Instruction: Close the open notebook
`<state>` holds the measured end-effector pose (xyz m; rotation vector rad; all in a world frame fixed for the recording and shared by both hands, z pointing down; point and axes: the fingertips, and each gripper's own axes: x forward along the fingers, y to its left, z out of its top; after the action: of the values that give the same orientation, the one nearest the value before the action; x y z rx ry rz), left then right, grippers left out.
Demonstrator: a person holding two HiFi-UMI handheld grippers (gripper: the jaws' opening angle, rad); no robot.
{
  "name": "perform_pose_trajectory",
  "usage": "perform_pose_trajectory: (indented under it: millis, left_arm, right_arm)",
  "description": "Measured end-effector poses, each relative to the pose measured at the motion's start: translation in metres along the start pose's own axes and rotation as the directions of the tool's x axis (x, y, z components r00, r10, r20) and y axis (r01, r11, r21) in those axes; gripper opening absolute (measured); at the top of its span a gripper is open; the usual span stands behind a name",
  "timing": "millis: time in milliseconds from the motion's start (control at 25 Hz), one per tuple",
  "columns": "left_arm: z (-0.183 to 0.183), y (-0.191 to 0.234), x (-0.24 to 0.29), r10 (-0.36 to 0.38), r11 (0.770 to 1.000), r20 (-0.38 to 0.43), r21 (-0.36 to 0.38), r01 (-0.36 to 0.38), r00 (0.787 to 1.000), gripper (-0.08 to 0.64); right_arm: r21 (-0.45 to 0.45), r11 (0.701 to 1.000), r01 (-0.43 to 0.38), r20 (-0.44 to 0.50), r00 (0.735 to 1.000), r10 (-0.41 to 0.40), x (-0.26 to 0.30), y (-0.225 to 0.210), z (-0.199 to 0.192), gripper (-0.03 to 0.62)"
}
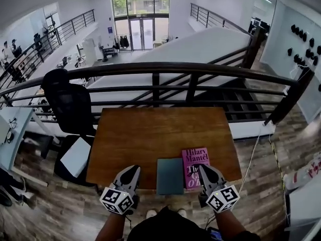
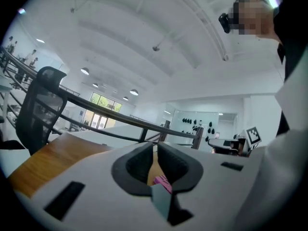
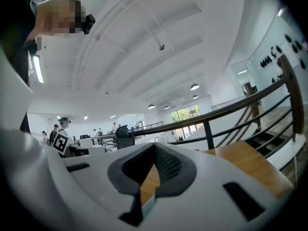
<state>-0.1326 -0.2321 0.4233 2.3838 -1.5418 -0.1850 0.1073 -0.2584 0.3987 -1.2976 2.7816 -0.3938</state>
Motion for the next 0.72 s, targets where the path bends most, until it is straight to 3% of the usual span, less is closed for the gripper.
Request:
perform_pose_trajectory:
  millis: [160, 360, 520, 720]
  left_arm:
    - [0.003, -0.007, -0.007, 0.041, 0.999, 0.037, 0.007, -0.041, 0.998, 0.035]
    - [-0.012, -0.012, -0.018, 0.088, 0.996, 0.047, -0.023, -0.087, 0.995, 0.032]
    - [-0.019, -0.011, -0.028, 0.118, 0.992, 0.053, -0.050, -0.115, 0.992, 0.032]
    - [-0.016, -0.013, -0.027, 0.125, 0.992, 0.041, 0.014, -0.126, 0.991, 0.031]
  right_arm:
    - [-0.004, 0.999, -0.042, -0.026, 0.999, 0.042, -0.003, -0.007, -0.003, -0.005]
    - [0.051, 0.996, -0.074, -0.018, 0.997, 0.075, -0.010, -0.017, -0.006, -0.006]
    - [0.038, 0.995, -0.094, -0.035, 0.995, 0.096, -0.009, -0.014, -0.011, -0.006]
    - [-0.010, 0.993, -0.118, -0.035, 0.992, 0.118, -0.010, -0.013, -0.007, -0.006]
